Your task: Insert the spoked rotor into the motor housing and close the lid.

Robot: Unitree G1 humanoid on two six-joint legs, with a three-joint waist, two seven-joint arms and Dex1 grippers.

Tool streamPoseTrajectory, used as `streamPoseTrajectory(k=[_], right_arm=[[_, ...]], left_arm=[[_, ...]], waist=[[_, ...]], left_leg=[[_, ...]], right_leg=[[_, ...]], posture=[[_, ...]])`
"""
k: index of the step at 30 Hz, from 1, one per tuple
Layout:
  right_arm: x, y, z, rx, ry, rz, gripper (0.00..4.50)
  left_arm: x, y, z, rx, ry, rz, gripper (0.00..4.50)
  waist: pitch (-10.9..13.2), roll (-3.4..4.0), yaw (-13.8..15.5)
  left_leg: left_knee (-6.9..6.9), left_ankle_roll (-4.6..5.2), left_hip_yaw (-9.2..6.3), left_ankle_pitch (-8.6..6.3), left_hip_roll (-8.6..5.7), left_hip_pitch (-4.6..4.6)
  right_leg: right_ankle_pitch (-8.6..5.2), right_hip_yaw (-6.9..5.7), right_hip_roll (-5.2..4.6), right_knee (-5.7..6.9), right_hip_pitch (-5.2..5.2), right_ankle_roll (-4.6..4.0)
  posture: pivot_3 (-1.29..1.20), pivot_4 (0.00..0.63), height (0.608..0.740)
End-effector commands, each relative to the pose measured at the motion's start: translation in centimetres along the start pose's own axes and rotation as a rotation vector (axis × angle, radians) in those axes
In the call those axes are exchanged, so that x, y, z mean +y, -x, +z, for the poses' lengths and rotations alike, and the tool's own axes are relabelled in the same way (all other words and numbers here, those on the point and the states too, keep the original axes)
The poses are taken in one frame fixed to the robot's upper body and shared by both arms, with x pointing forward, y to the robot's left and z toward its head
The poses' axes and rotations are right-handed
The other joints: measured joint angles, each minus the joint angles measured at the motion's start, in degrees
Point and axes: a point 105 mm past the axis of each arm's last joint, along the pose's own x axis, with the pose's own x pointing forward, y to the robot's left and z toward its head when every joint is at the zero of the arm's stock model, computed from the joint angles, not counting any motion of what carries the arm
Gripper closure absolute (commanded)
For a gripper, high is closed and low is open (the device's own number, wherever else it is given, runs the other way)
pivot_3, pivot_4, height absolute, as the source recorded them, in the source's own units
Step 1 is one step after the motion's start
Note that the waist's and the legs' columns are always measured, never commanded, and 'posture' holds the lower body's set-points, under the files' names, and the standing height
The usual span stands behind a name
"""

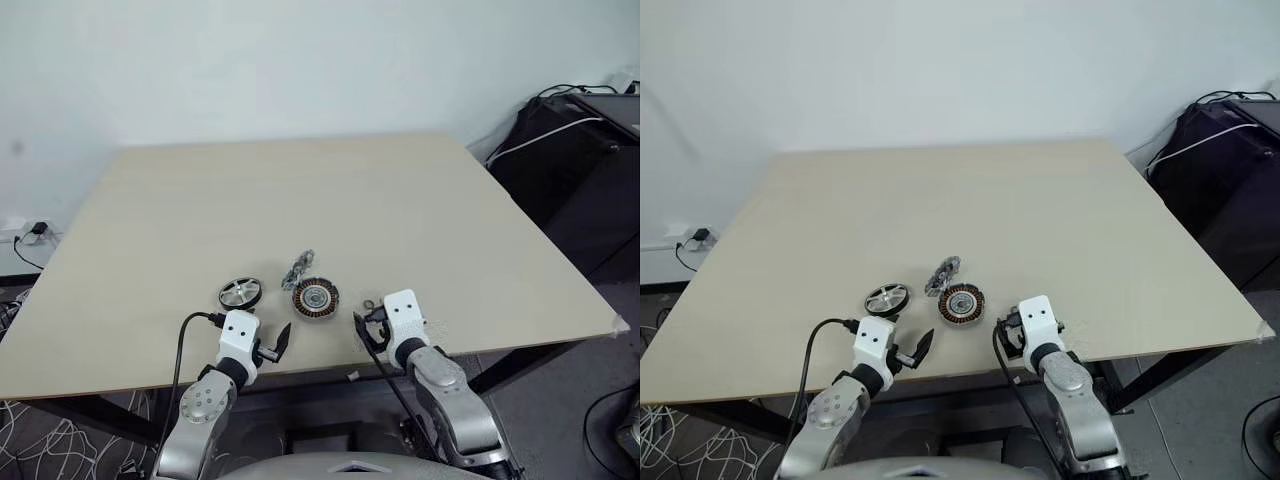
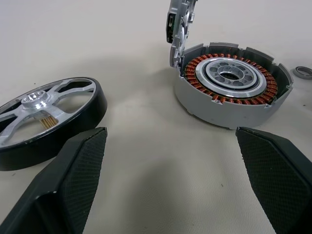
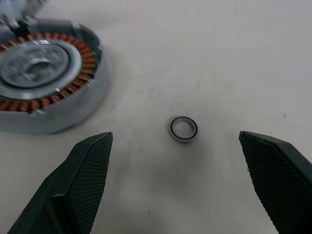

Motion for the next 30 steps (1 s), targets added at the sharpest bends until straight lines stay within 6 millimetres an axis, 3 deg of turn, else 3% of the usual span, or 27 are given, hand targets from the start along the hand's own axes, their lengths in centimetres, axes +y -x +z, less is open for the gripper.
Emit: streamPoseTrajectory(k=[1, 19, 29, 30], right_arm=[[-0.5, -0.7, 1.2, -0.052, -0.018, -0.008, 0.04], [-0.8, -3.3, 1.5, -0.068, -0.023, -0.011, 0.04], [-0.1, -4.3, -0.5, -0.002, -0.02, 0.025, 0.04], [-0.1, -4.4, -0.8, 0.009, -0.029, 0.027, 0.21]], left_arm=[[0.2, -0.1, 1.5, -0.052, -0.004, 0.003, 0.03], [0.1, 0.0, 1.1, -0.036, 0.0, -0.012, 0.03], [-0.1, 0.2, 1.4, -0.029, 0.005, -0.014, 0.03], [-0.1, 0.2, 1.4, -0.029, 0.005, -0.013, 0.01]], waist=[[0.0, 0.02, 0.0], [0.0, 0.1, -0.7], [0.0, 0.1, -1.3], [0.0, 0.08, -1.5]], left_leg=[[0.0, 0.0, 0.0, 0.0, 0.0, 0.0], [-0.05, 0.17, 0.01, 0.11, -0.01, 0.02], [-0.05, 0.12, 0.02, 0.11, 0.0, 0.15], [-0.05, 0.11, 0.01, 0.11, 0.0, 0.17]], right_leg=[[0.02, 0.0, 0.0, 0.0, -0.01, 0.03], [0.1, 0.01, 0.02, 0.01, -0.03, 0.14], [0.07, 0.03, 0.02, 0.03, 0.09, 0.08], [0.07, 0.03, 0.03, 0.04, 0.1, 0.07]], posture=[[0.0, 0.0, 0.74], [0.0, 0.0, 0.74], [0.0, 0.0, 0.74], [0.0, 0.0, 0.74]])
